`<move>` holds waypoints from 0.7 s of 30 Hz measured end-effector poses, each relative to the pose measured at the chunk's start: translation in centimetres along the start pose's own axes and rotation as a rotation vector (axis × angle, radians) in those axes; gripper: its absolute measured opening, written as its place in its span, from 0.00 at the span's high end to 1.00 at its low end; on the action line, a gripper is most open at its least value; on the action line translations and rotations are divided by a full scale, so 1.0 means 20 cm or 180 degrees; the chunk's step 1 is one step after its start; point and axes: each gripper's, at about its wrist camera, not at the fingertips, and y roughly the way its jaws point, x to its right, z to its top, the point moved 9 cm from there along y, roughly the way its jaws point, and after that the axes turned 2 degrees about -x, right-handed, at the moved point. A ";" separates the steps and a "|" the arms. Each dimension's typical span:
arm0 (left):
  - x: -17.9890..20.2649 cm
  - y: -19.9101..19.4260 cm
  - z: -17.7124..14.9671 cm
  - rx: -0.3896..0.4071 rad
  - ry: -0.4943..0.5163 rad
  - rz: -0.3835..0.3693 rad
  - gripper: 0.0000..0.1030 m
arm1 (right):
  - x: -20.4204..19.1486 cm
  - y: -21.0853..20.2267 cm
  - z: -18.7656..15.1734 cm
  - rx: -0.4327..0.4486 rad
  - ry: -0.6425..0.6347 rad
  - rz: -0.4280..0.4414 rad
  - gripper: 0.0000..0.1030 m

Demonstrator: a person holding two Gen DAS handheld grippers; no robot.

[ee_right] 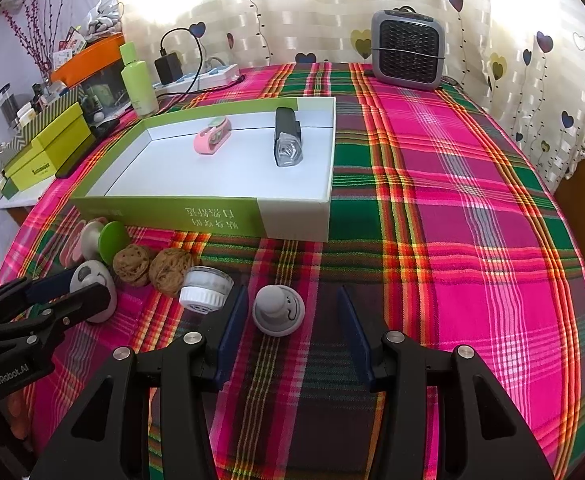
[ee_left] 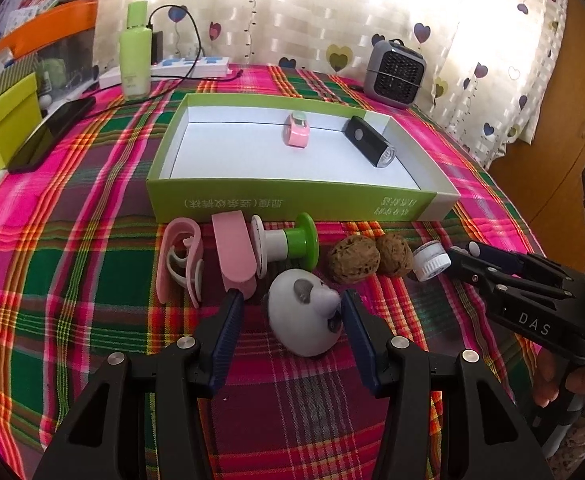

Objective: Organize objects
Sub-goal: 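Grasp the white round knob with the right tool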

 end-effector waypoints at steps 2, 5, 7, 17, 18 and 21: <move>0.00 0.00 0.00 -0.0003 -0.0016 0.0001 0.52 | 0.00 0.00 0.00 0.0003 0.0008 -0.0004 0.58; 0.00 0.00 0.00 -0.0003 -0.0027 0.0022 0.52 | -0.01 0.00 0.00 0.0003 -0.0009 0.0013 0.63; 0.00 0.00 0.00 0.0001 -0.0012 0.0032 0.53 | -0.01 0.00 0.00 0.0000 -0.0037 0.0014 0.65; 0.00 0.00 -0.01 -0.0010 -0.0065 0.0006 0.63 | -0.02 0.00 -0.01 -0.0001 -0.0070 0.0029 0.74; 0.00 0.00 -0.01 -0.0013 -0.0079 -0.0008 0.64 | -0.02 0.00 -0.01 -0.0001 -0.0071 0.0028 0.74; -0.01 -0.01 -0.02 -0.0014 -0.0092 -0.0017 0.68 | -0.03 0.00 -0.01 -0.0002 -0.0079 0.0038 0.74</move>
